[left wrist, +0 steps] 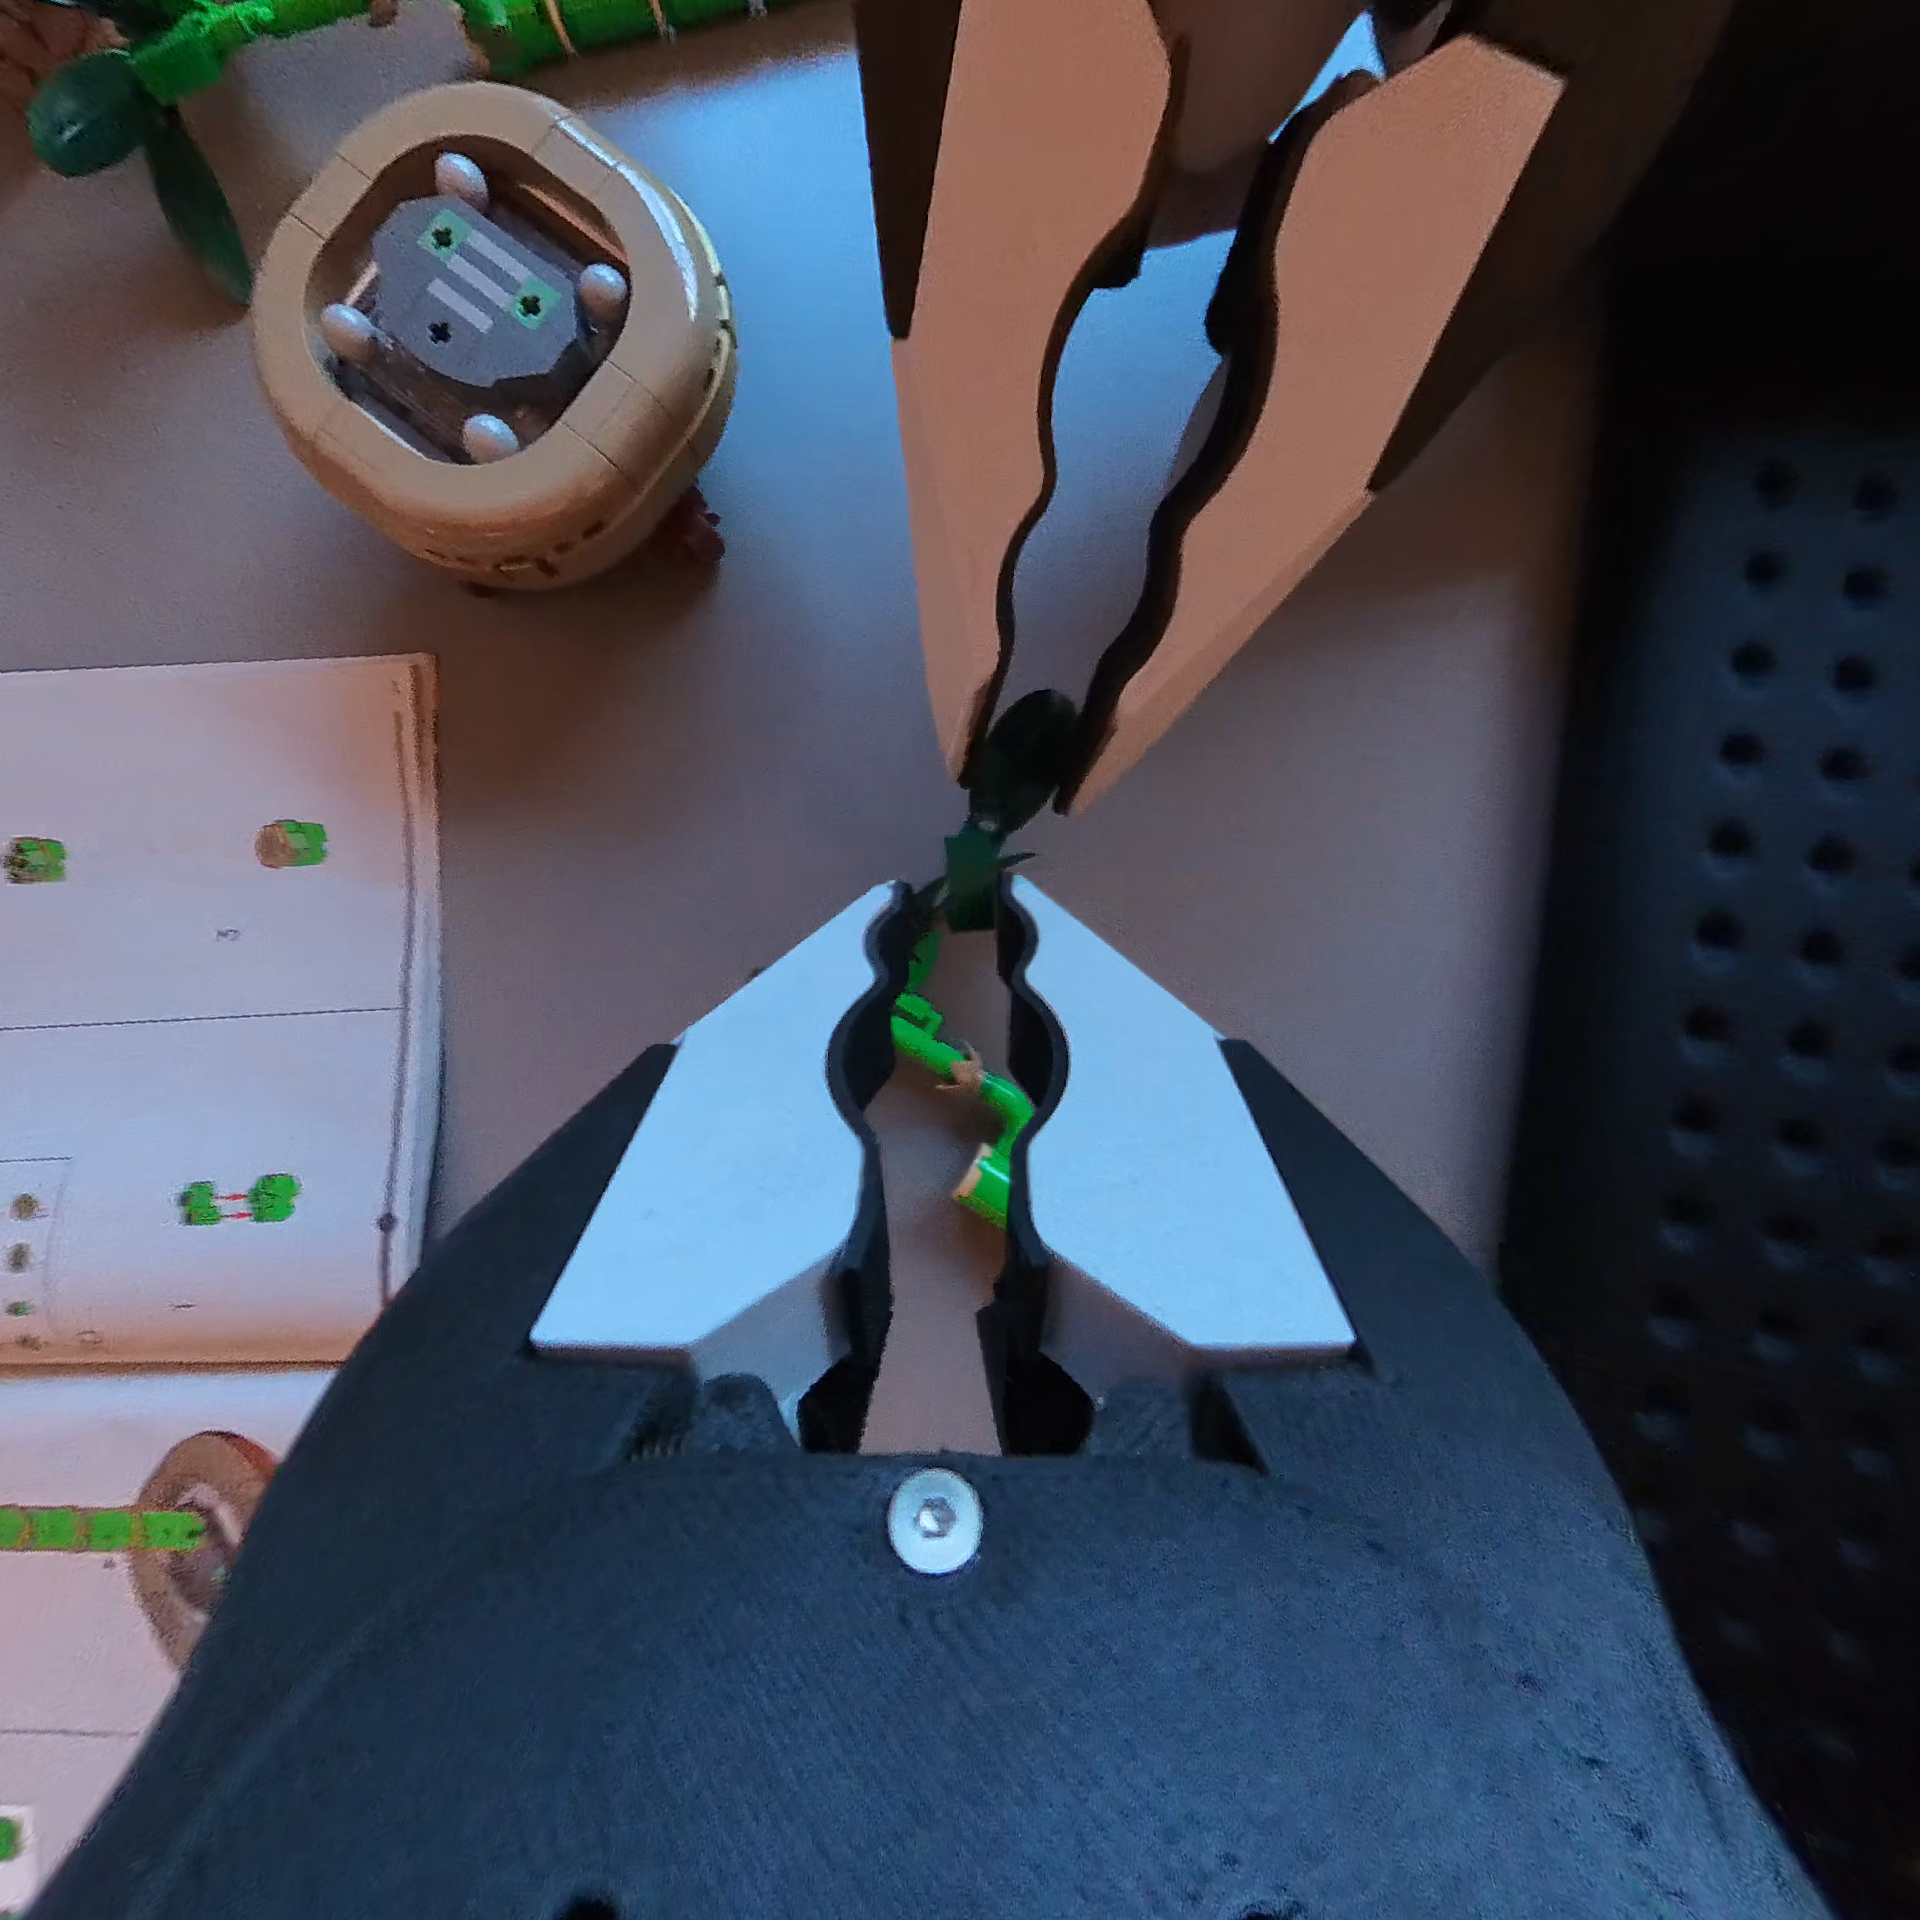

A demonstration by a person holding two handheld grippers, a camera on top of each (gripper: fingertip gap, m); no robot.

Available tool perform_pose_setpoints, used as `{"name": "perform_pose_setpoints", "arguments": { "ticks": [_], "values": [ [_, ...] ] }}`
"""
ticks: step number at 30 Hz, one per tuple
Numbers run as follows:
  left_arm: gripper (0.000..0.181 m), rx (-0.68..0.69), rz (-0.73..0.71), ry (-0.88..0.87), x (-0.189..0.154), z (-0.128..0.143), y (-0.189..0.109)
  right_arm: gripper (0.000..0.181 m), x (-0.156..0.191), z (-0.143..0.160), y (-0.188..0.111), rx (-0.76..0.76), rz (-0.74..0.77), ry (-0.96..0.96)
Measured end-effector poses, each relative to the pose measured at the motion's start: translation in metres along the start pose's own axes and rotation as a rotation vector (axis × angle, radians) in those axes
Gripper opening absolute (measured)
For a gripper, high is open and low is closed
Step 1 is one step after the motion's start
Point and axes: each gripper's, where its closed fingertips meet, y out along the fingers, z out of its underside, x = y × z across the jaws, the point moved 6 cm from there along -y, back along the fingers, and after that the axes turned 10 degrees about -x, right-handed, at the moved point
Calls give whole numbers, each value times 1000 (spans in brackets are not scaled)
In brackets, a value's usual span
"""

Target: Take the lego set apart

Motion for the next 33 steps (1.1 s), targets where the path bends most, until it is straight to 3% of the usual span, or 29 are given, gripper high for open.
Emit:
{"name": "perform_pose_setpoints", "arguments": {
  "ticks": [6, 9, 12, 17, 27, 33],
  "values": [
    [6, 20, -39, 88, 0, 1, 4, 15, -2, 1, 0, -15, -4, 45],
    [6, 5, -49, 121, 2, 0, 1, 25, -6, 0, -1, -87, -73, 232],
    [6, -45, -36, 170, -1, -4, -2, 24, -12, -3, -3, -208, -160, 458],
    [6, -100, -33, 278, -9, -12, -5, 7, -18, 0, -4, -266, -251, 693],
    [6, -133, -83, 348, -9, -15, -7, 4, -17, 1, -5, -260, -305, 783],
    [15, -221, -147, 359, -7, -23, -16, 3, -23, -5, -10, -270, -203, 728]
  ]
}}
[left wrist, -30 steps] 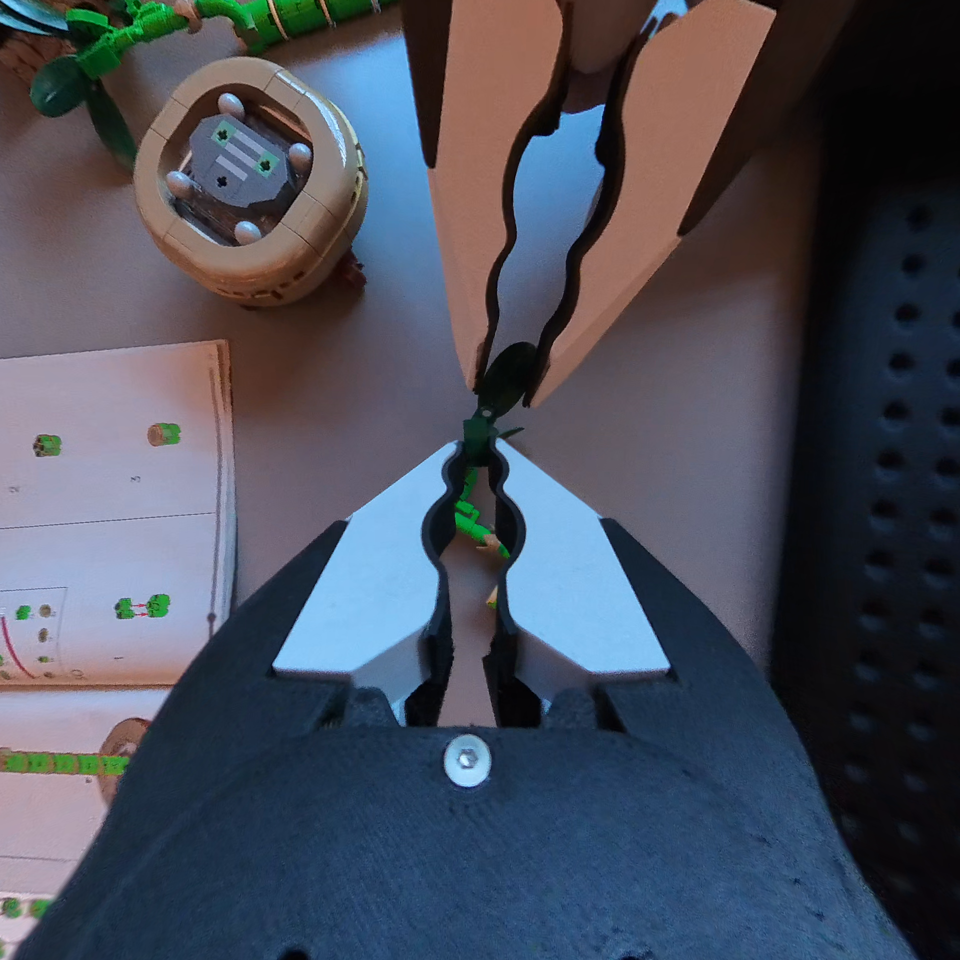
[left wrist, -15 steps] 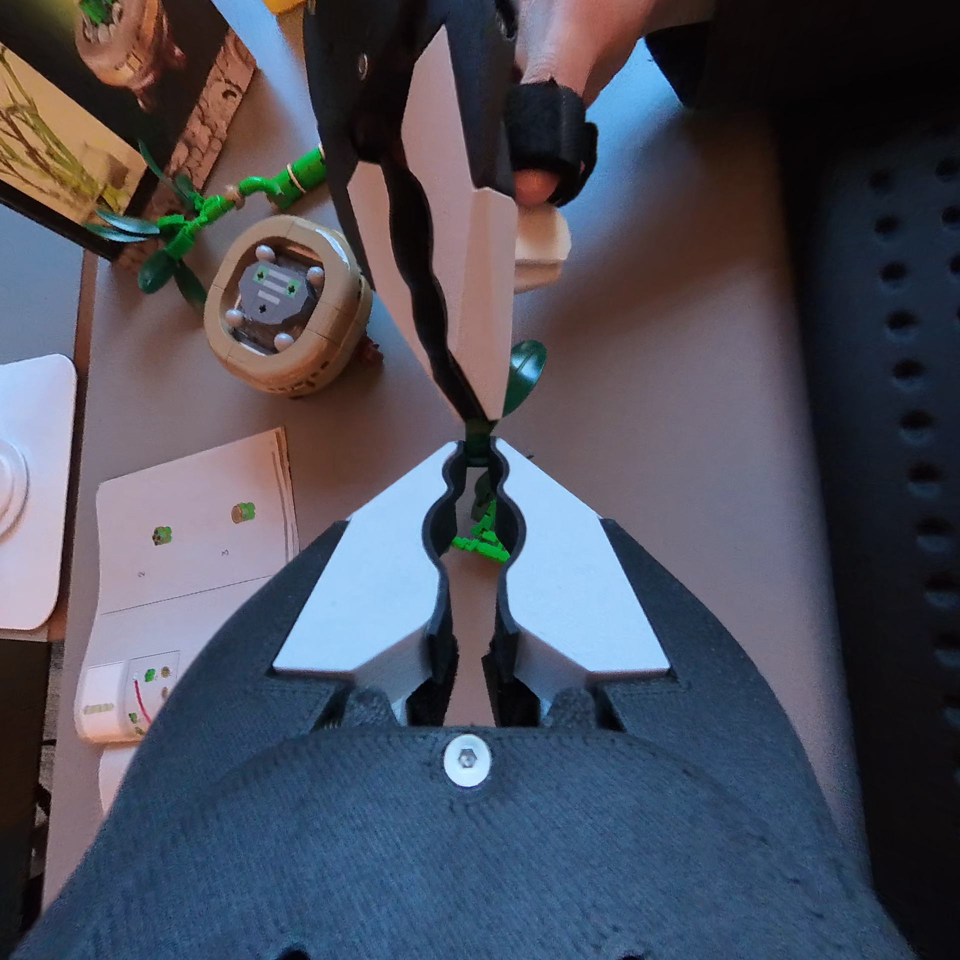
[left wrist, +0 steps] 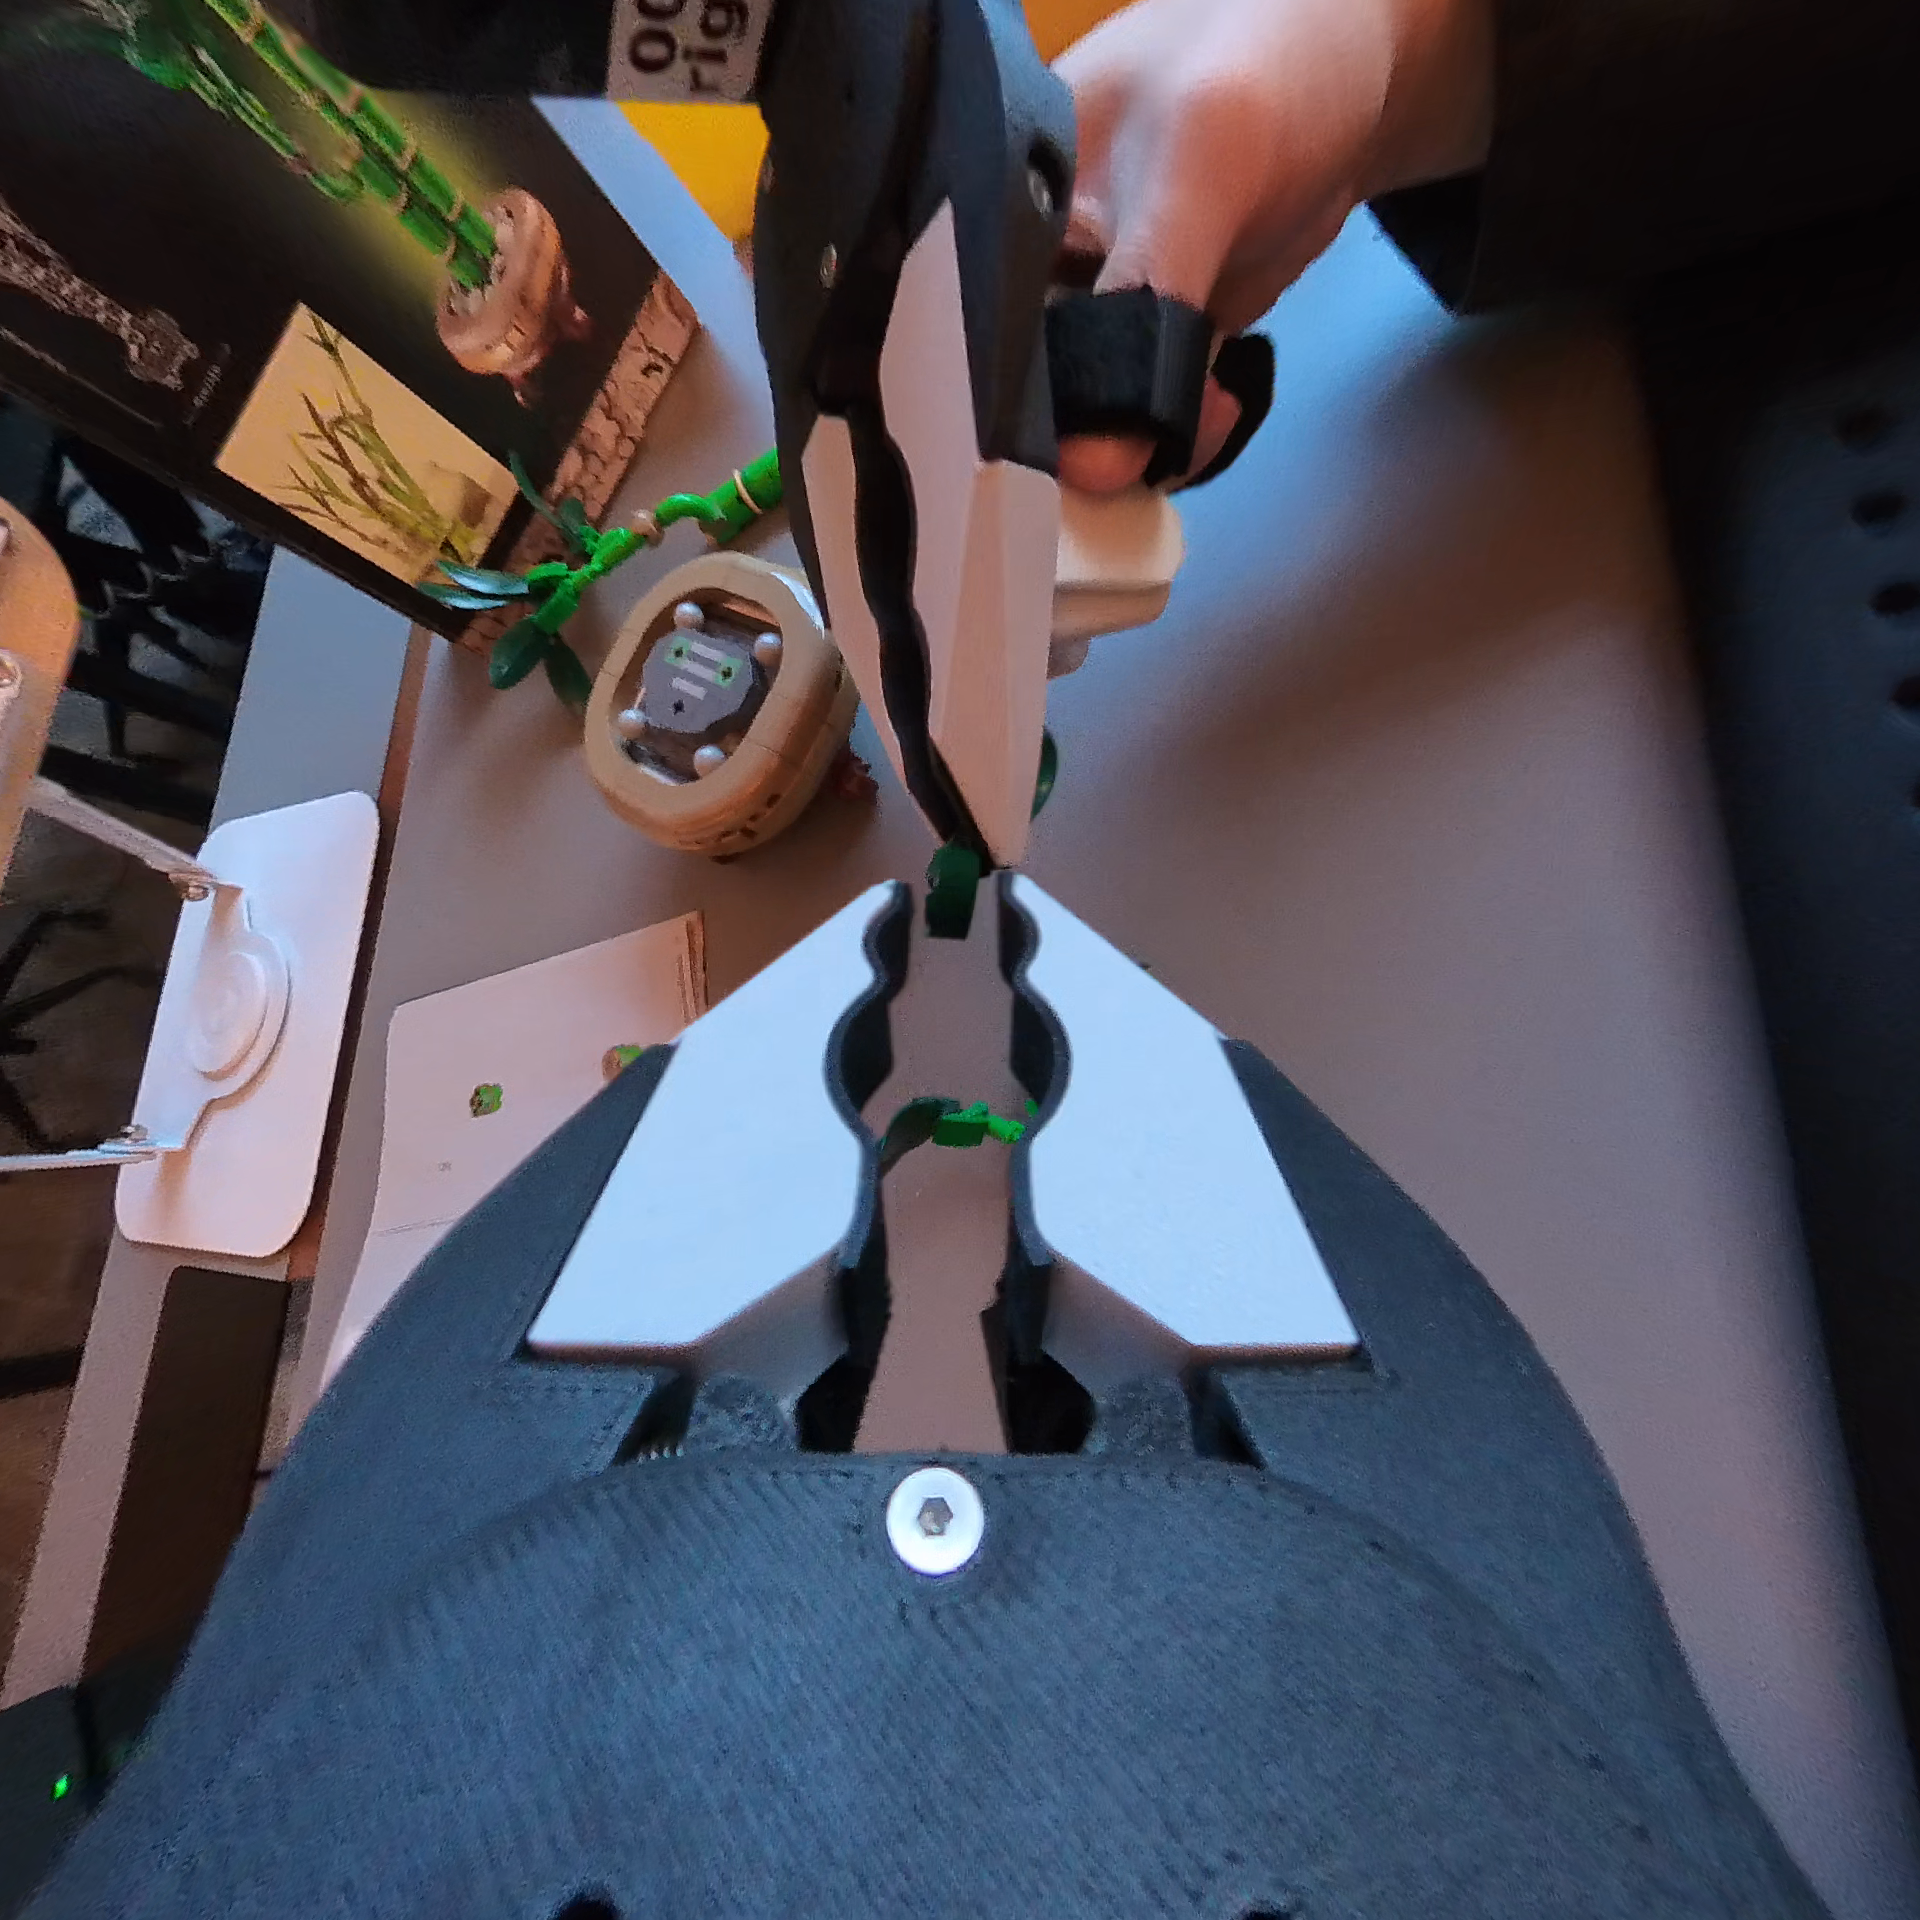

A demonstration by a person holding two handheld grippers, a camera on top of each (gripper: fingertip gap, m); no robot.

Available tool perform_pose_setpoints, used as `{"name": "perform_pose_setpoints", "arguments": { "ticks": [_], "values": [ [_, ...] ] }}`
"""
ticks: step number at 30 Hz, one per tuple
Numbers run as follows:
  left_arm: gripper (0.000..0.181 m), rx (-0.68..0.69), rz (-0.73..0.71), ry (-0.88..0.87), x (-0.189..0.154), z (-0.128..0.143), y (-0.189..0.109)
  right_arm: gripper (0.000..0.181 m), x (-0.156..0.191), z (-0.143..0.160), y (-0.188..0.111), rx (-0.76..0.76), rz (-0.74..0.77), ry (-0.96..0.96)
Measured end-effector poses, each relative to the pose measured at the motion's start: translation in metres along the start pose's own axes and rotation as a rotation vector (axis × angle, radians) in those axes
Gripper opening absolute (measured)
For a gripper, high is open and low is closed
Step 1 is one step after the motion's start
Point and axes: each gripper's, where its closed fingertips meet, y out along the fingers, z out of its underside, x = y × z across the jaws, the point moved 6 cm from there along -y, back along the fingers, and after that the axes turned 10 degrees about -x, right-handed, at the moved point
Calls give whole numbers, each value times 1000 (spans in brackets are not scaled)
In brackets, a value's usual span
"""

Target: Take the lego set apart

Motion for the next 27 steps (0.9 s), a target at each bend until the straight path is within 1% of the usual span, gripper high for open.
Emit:
{"name": "perform_pose_setpoints", "arguments": {
  "ticks": [1, 3, 5, 8, 12, 15, 17, 19, 24, 27],
  "values": [
    [19, -19, 6, -5, 0, -2, -2, 3, 0, -1, 0, 2, 17, -27],
    [19, -33, -4, 17, 0, -4, -3, 3, -1, 0, 0, 17, 51, -60],
    [17, -25, -15, 51, -2, -4, -1, 3, 0, 3, 2, 42, 52, -64],
    [4, -6, -2, 83, -7, -1, 3, 3, -1, 7, 4, 61, 47, -36],
    [6, -2, 18, 93, -9, 0, 2, 3, -2, 9, 5, 74, 21, 40],
    [13, 21, 22, 110, -10, 2, 1, 3, -3, 10, 5, 76, 7, 84],
    [12, 21, 25, 113, -11, 2, 1, 3, -3, 11, 5, 77, 0, 103],
    [3, 17, 21, 130, -12, 1, 2, 3, -4, 12, 5, 79, -5, 122],
    [4, 45, 52, 144, -16, 5, 3, 3, -6, 18, 8, 109, -16, 137],
    [7, 59, 63, 130, -17, 6, 3, 3, -7, 18, 8, 102, -28, 171]
  ]
}}
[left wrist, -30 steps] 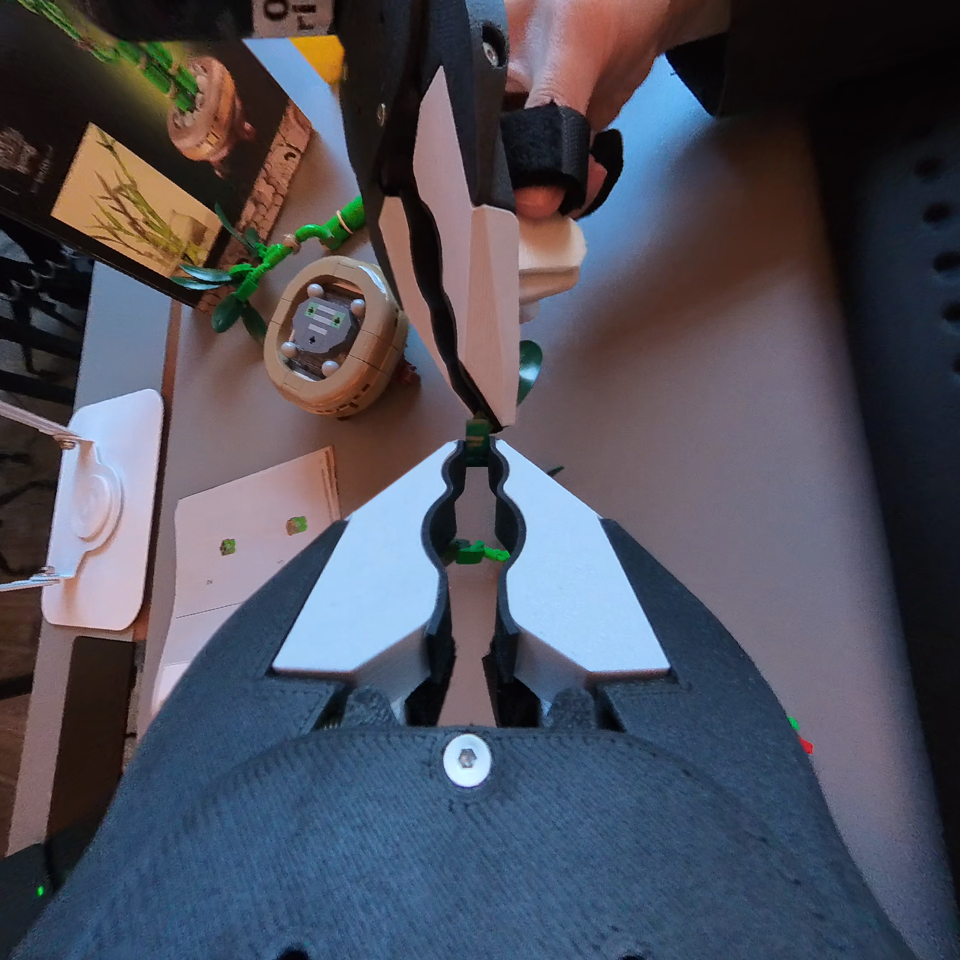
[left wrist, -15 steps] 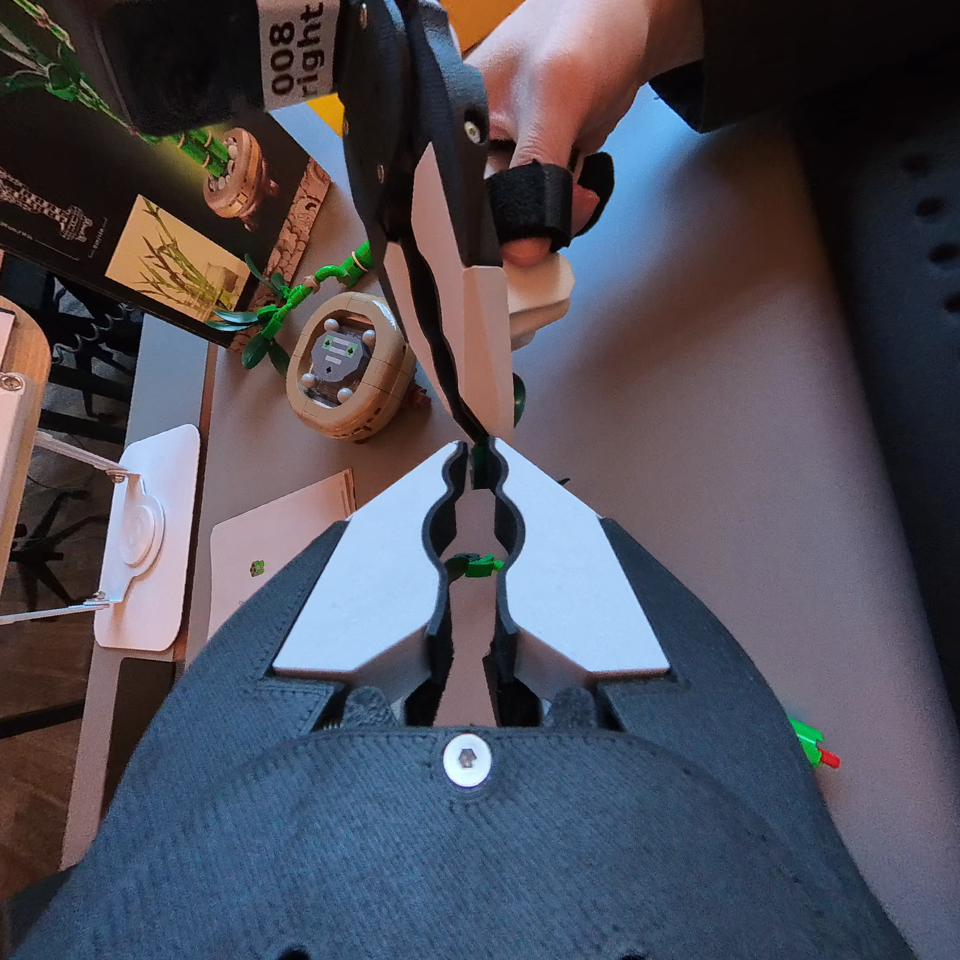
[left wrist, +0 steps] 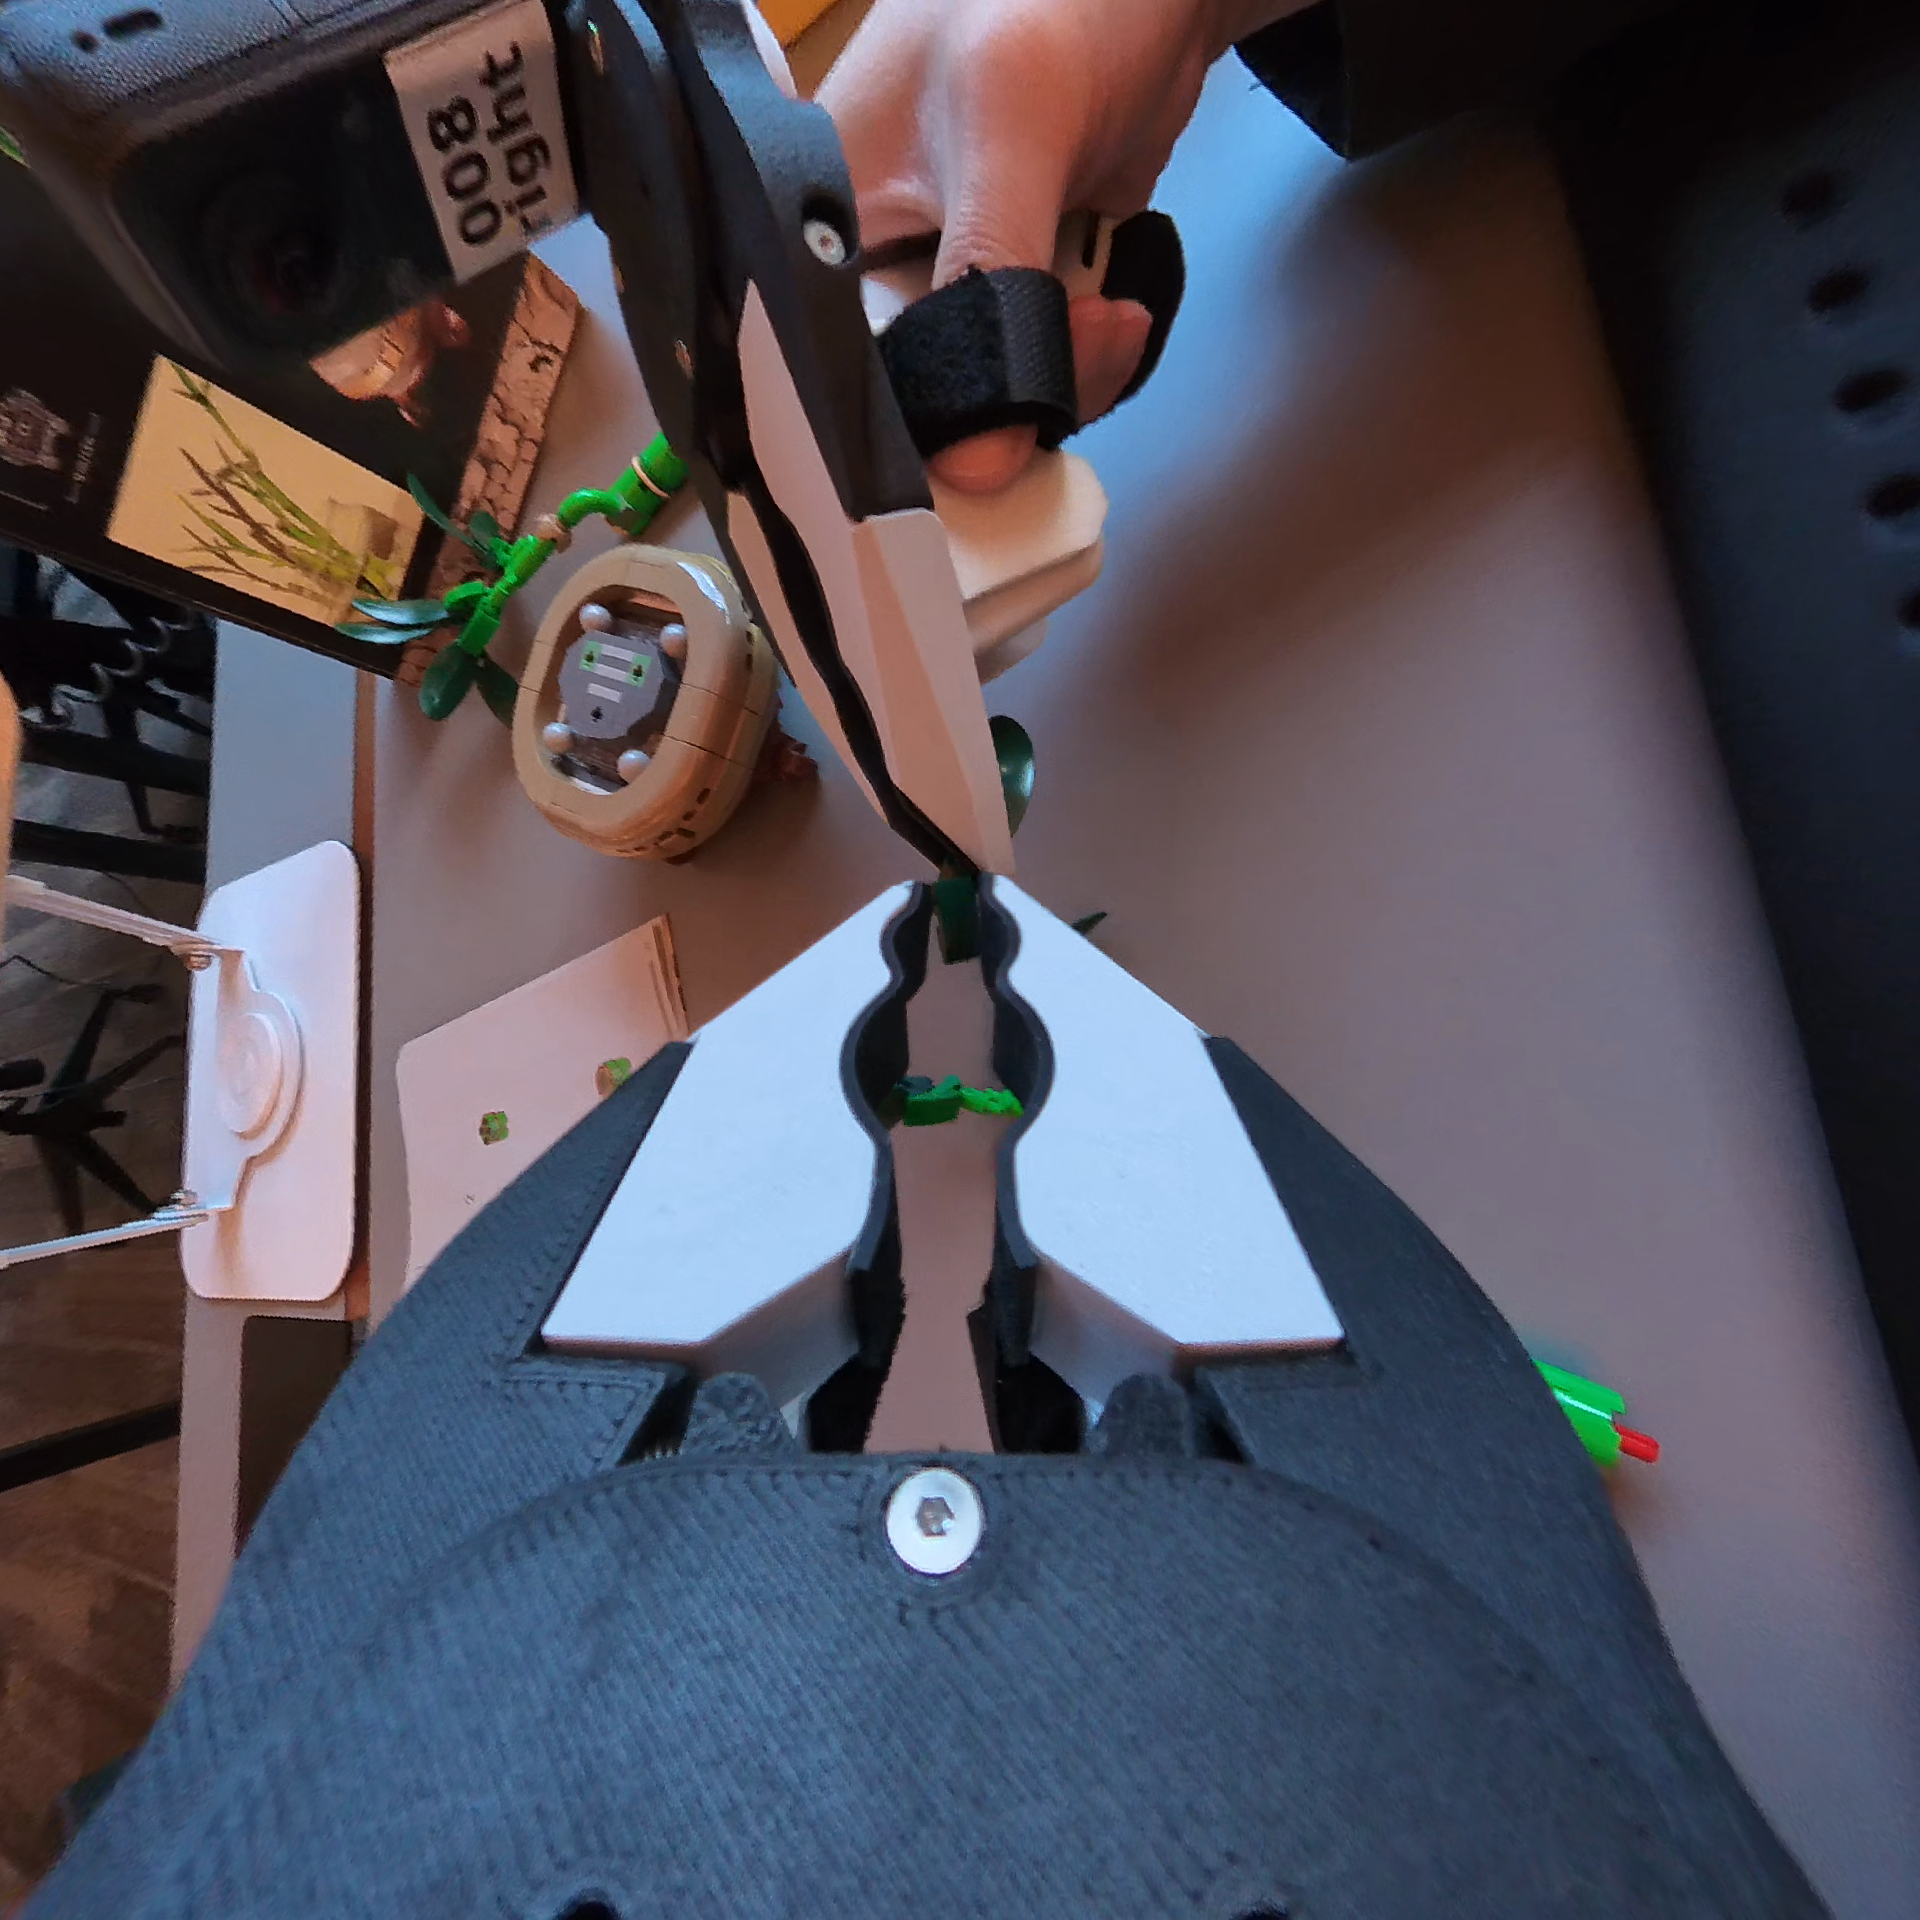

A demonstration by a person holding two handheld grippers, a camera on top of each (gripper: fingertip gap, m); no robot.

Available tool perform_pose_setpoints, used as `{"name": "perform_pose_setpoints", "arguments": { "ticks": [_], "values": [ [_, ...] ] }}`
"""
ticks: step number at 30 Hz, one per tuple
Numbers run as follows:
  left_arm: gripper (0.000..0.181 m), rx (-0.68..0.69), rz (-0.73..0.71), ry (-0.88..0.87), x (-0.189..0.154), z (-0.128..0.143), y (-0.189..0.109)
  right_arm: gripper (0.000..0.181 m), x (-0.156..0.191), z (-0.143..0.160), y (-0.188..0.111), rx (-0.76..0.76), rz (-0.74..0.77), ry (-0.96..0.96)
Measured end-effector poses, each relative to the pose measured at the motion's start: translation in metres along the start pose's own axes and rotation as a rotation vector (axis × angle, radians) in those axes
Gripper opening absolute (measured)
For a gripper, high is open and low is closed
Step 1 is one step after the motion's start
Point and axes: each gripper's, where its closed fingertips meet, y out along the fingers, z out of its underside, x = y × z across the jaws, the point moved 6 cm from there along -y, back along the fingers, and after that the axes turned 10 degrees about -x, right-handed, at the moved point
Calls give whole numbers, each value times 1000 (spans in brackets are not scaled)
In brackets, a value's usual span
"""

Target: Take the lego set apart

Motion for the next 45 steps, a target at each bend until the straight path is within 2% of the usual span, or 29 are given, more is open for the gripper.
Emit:
{"name": "perform_pose_setpoints", "arguments": {
  "ticks": [3, 13, 21, 28, 32, 40, 45],
  "values": [
    [11, 7, 6, -9, 0, 1, 1, 3, 0, -1, -1, -12, -16, 33],
    [7, -4, -32, 8, 4, -1, -1, 3, 0, -5, -3, -58, -57, 60],
    [6, -44, 23, -62, 5, -2, -5, 3, 3, -4, -2, -54, -96, 74],
    [8, 2, -39, 13, 4, 0, 0, 2, -1, -4, -2, -69, -84, 182],
    [7, 22, -40, 4, 5, 1, 2, 2, -2, -4, -3, -63, -54, 153],
    [7, -69, -8, -80, 11, -5, -6, 3, 7, -10, -6, -94, -114, 113],
    [7, -81, -1, -86, 11, -5, -7, 4, 7, -9, -7, -102, -156, 134]
  ]
}}
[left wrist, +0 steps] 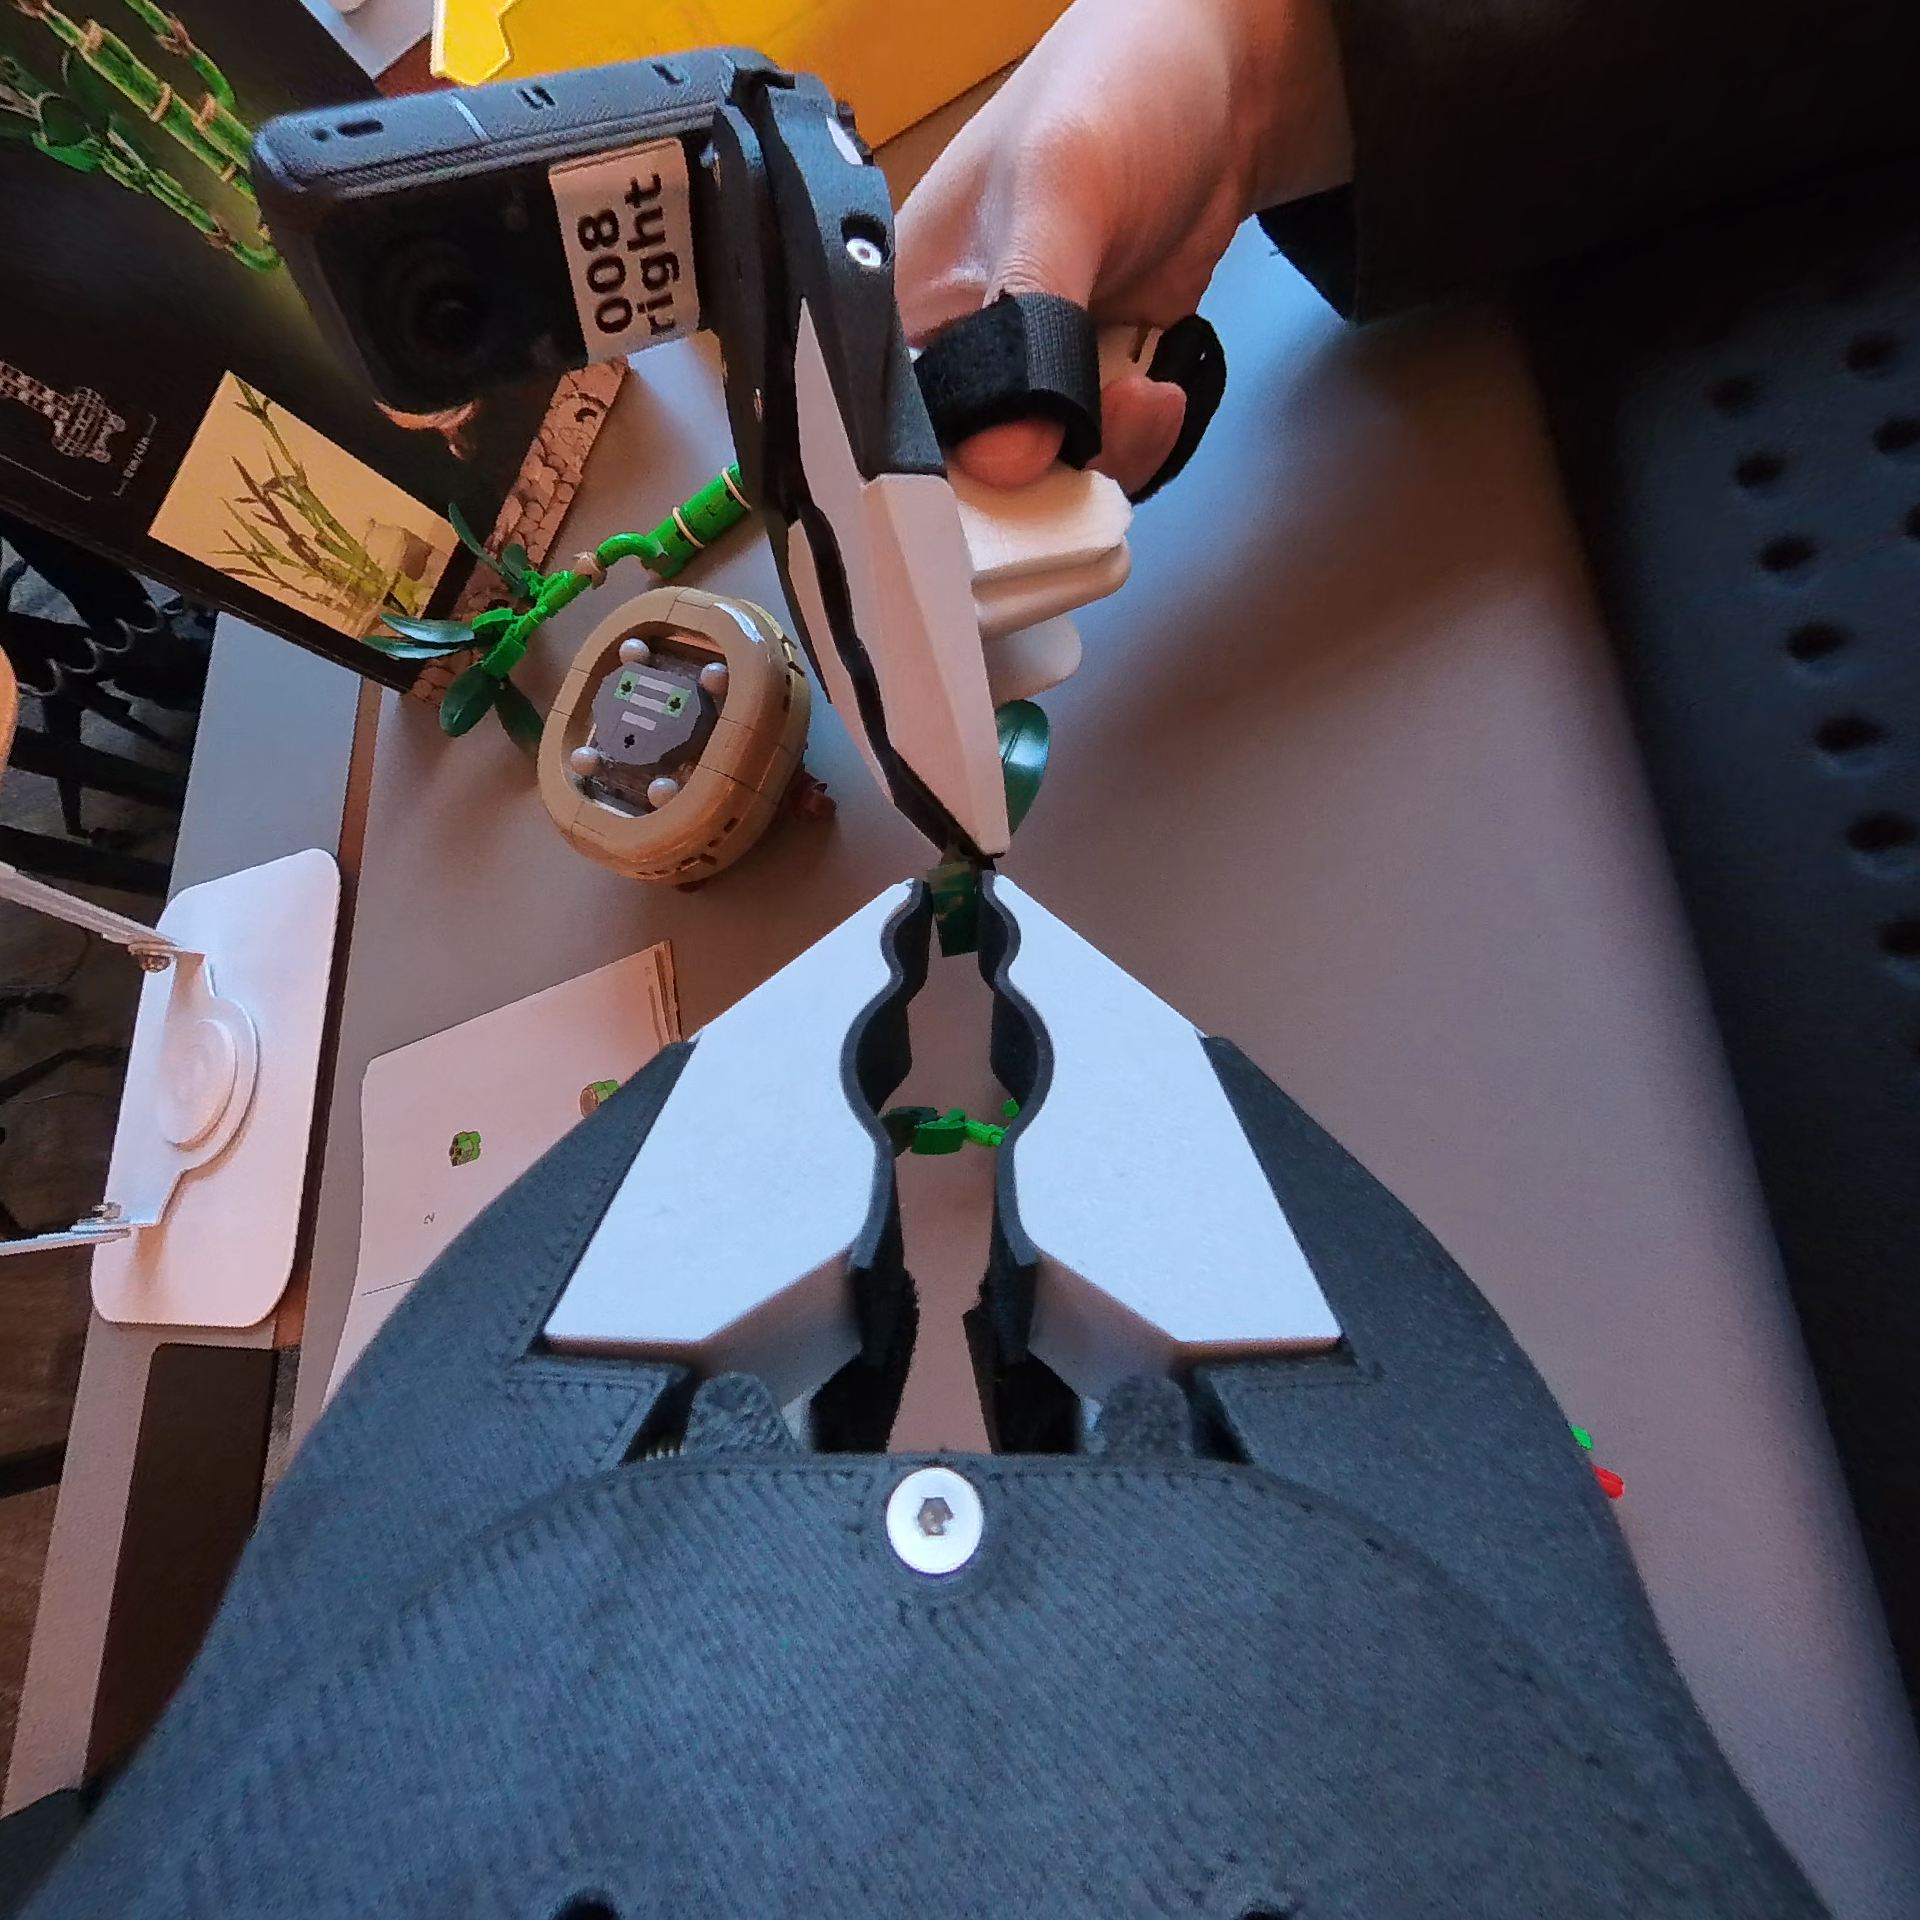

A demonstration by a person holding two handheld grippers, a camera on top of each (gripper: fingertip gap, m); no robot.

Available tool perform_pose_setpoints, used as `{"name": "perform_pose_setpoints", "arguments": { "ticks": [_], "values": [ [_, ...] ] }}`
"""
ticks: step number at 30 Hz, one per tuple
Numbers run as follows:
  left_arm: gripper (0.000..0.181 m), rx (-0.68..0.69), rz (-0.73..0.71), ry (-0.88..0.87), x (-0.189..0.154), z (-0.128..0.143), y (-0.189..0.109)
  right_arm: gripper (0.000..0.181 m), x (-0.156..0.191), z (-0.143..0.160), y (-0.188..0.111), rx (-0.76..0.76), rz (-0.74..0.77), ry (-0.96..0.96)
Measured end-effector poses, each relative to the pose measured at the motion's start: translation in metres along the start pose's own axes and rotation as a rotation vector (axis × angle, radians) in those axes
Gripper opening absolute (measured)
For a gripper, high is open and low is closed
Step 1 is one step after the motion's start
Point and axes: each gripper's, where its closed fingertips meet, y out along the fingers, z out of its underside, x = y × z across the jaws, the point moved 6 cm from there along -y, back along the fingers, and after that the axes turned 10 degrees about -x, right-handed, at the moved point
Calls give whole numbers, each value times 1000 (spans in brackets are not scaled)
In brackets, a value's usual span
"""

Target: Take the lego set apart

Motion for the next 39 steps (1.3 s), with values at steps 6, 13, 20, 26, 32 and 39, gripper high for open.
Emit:
{"name": "perform_pose_setpoints", "arguments": {
  "ticks": [6, 13, 20, 26, 32, 39],
  "values": [
    [7, -3, 11, -8, -1, 2, 0, 3, -1, 1, 0, 13, 19, 6],
    [13, -13, -15, -13, 0, 1, 0, 3, -3, 0, -1, 21, 89, 1],
    [7, 20, -30, 32, -2, 5, 4, 2, -6, 2, -1, 27, 114, 18],
    [6, -1, -95, 56, 5, 0, 2, 3, -4, -7, -5, -48, 114, 56],
    [5, -17, -137, 69, 9, 0, 4, 3, -5, -10, -8, -95, 136, 106],
    [5, 3, -199, 165, 7, -4, 6, 3, -3, -12, -11, -112, 156, 121]
  ]
}}
